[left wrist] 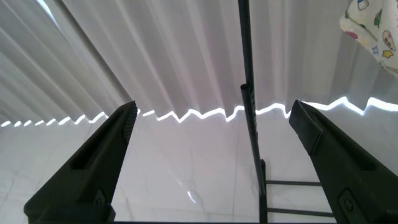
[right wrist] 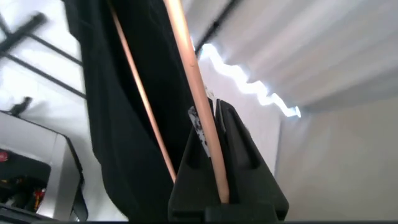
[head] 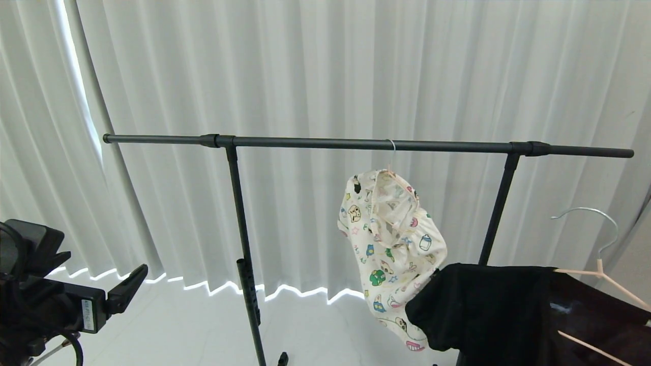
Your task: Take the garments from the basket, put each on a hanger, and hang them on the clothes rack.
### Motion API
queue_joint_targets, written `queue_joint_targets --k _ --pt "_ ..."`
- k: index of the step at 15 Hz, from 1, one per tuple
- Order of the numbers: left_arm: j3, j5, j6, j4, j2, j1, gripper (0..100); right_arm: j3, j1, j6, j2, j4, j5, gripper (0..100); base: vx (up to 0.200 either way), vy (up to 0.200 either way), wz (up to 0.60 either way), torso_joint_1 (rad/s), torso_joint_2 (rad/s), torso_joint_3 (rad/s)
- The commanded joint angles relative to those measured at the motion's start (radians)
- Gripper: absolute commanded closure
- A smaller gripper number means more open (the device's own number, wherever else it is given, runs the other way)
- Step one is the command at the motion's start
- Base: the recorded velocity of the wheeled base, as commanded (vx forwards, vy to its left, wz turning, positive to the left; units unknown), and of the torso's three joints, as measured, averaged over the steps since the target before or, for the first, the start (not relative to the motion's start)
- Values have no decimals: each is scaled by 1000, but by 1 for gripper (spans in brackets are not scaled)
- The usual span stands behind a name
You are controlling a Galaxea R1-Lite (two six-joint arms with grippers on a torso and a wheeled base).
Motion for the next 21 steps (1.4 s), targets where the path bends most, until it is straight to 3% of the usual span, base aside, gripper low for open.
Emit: queue_joint_targets --k 1,5,7,11,12,13,15,21 --pt "5 0 0 -4 -18 -3 0 -34 -65 1 4 46 -47 100 0 0 0 0 0 0" --pt "7 -2 0 -4 -12 -1 0 -85 -247 2 47 106 -98 100 0 0 0 0 0 0" --pt "5 -3 1 -4 -10 -4 0 -157 -267 24 99 103 -98 100 0 0 0 0 0 0" --pt "5 -3 1 -4 -13 -3 0 -278 -187 84 183 103 -93 100 0 0 0 0 0 0" --pt "4 -3 0 -4 -13 -4 0 -341 -54 211 222 103 -96 100 0 0 0 0 0 0" --pt "-1 -5 1 -4 -10 -4 0 -384 21 280 254 106 -107 100 0 0 0 0 0 0" --pt "-13 -5 0 -4 -4 -7 0 -429 61 286 317 97 -167 100 0 0 0 0 0 0" --pt "-16 -5 -2 -4 -1 -18 0 -492 89 286 377 72 -170 100 200 0 0 2 -1 3"
